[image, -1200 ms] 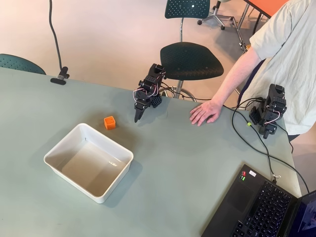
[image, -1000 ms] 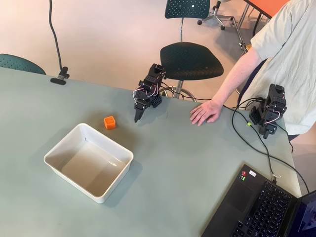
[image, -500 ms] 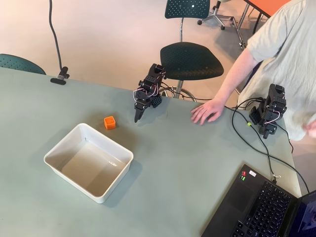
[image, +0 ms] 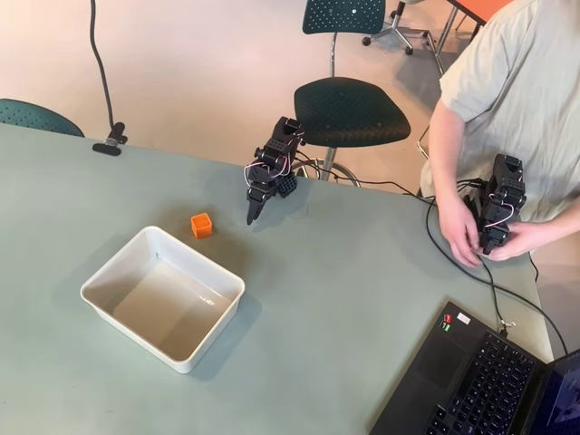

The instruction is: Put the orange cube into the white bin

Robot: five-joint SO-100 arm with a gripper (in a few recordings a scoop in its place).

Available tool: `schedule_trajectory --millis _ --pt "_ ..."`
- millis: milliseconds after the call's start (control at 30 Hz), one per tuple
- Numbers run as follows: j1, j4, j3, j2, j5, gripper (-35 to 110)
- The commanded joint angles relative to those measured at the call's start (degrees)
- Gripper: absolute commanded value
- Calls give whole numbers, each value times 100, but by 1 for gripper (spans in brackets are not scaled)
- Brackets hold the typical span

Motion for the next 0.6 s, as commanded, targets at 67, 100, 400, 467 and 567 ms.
schedule_trajectory --millis 67,100,400,467,567 --pt "-9 -18 9 0 -44 24" --pt "-9 -18 9 0 -44 24" --pt "44 -18 -475 0 -44 23" --pt "62 70 -861 -114 -44 24" --pt "62 79 -1292 -360 -35 24"
